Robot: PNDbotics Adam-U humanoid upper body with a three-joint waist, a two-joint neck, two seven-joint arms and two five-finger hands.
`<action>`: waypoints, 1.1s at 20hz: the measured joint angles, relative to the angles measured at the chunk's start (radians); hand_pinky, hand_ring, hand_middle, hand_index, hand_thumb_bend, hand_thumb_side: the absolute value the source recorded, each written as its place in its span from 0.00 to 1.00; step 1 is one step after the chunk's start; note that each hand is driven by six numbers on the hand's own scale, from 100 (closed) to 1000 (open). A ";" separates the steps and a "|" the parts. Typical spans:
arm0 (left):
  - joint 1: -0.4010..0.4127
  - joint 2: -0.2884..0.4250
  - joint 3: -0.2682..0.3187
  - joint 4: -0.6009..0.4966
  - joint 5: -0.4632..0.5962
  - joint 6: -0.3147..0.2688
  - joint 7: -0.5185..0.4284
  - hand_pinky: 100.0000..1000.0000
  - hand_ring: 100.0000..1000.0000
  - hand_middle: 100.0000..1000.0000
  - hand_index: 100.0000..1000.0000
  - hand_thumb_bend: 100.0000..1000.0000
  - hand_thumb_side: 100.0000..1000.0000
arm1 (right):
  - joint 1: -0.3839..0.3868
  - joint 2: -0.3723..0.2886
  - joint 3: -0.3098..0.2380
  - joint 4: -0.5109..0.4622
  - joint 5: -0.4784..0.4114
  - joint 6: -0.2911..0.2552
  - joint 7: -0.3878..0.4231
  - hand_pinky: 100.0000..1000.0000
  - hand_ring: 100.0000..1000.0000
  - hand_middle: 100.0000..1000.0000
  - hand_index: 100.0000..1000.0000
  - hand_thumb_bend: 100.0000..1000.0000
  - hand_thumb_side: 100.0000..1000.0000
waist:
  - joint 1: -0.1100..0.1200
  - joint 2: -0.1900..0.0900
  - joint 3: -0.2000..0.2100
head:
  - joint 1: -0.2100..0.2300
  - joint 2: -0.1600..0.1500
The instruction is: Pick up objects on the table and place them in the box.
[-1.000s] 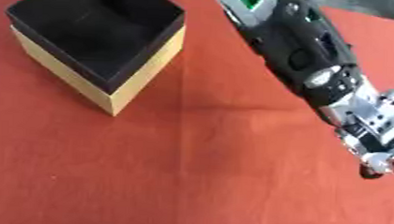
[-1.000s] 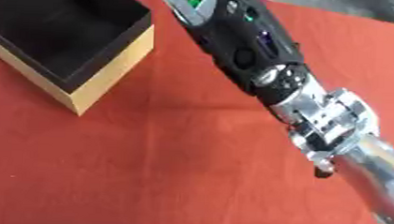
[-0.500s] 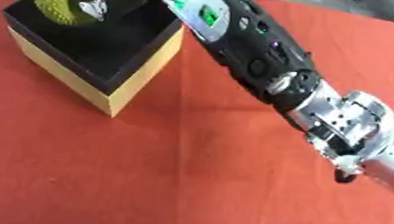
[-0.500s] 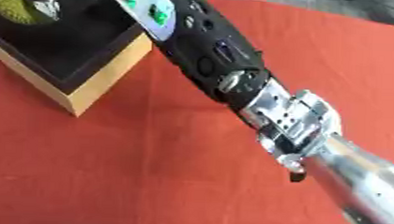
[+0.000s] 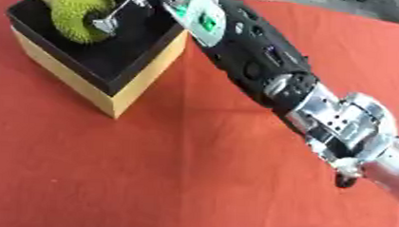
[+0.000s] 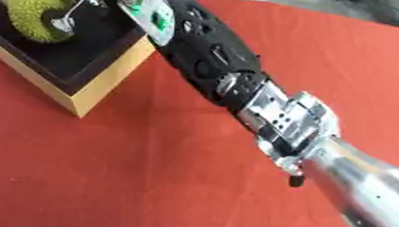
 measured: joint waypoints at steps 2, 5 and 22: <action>0.000 0.000 0.000 0.000 0.000 0.000 0.000 0.54 0.48 0.49 0.65 0.00 0.09 | 0.000 0.002 -0.004 0.008 0.012 0.001 -0.003 0.68 0.76 0.60 0.67 0.07 0.00 | -0.001 0.000 0.000 | 0.000 0.000; 0.000 0.000 0.000 0.000 0.000 0.000 -0.001 0.54 0.48 0.49 0.65 0.00 0.09 | 0.000 0.007 -0.004 0.025 0.051 0.002 0.045 0.73 0.82 0.67 0.75 0.23 0.00 | -0.001 0.000 0.000 | 0.000 0.000; 0.013 -0.001 0.001 0.000 0.000 0.003 -0.007 0.54 0.48 0.49 0.65 0.00 0.08 | 0.000 -0.006 -0.065 -0.023 0.273 0.051 0.107 0.83 0.93 0.83 0.91 0.27 0.07 | 0.012 -0.010 -0.018 | 0.002 0.001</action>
